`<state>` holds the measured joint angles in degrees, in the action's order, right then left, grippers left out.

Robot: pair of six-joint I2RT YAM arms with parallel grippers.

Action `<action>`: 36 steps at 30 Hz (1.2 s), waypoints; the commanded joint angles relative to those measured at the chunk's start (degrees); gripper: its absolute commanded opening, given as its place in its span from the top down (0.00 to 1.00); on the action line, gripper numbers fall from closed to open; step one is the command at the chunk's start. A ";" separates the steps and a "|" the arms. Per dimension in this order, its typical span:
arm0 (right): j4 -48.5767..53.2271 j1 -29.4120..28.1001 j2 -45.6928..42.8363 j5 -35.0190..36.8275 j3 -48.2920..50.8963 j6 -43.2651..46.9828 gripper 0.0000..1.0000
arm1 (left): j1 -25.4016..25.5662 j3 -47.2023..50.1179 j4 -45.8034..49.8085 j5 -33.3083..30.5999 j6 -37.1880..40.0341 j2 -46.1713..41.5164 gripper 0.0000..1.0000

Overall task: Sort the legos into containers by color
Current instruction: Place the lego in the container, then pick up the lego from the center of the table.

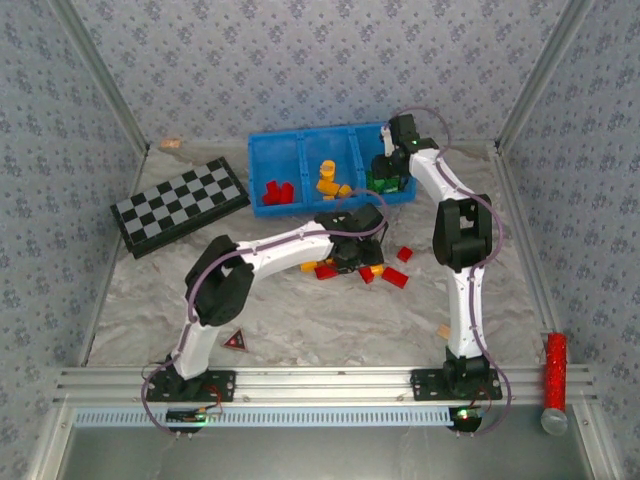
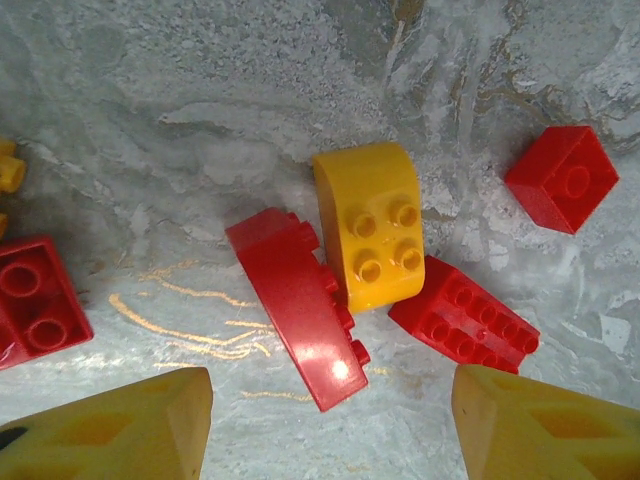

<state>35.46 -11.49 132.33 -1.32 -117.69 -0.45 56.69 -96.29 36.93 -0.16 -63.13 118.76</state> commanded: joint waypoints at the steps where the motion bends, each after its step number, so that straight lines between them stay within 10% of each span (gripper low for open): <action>1: -0.69 0.41 -4.29 -1.26 1.16 0.36 0.46 | 0.18 -2.36 3.31 1.13 -0.91 1.67 0.35; 18: -5.22 0.94 -16.82 -1.97 15.82 -0.96 0.48 | -1.91 -4.23 2.79 2.82 -0.94 7.72 0.38; 36: -5.19 1.77 -23.55 -2.38 25.48 -2.42 0.48 | -2.80 -0.92 3.68 4.60 -0.72 4.77 0.75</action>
<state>29.74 -10.13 111.53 -2.63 -93.58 -1.96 54.26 -98.91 38.98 3.75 -64.14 126.37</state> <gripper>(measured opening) 0.520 0.269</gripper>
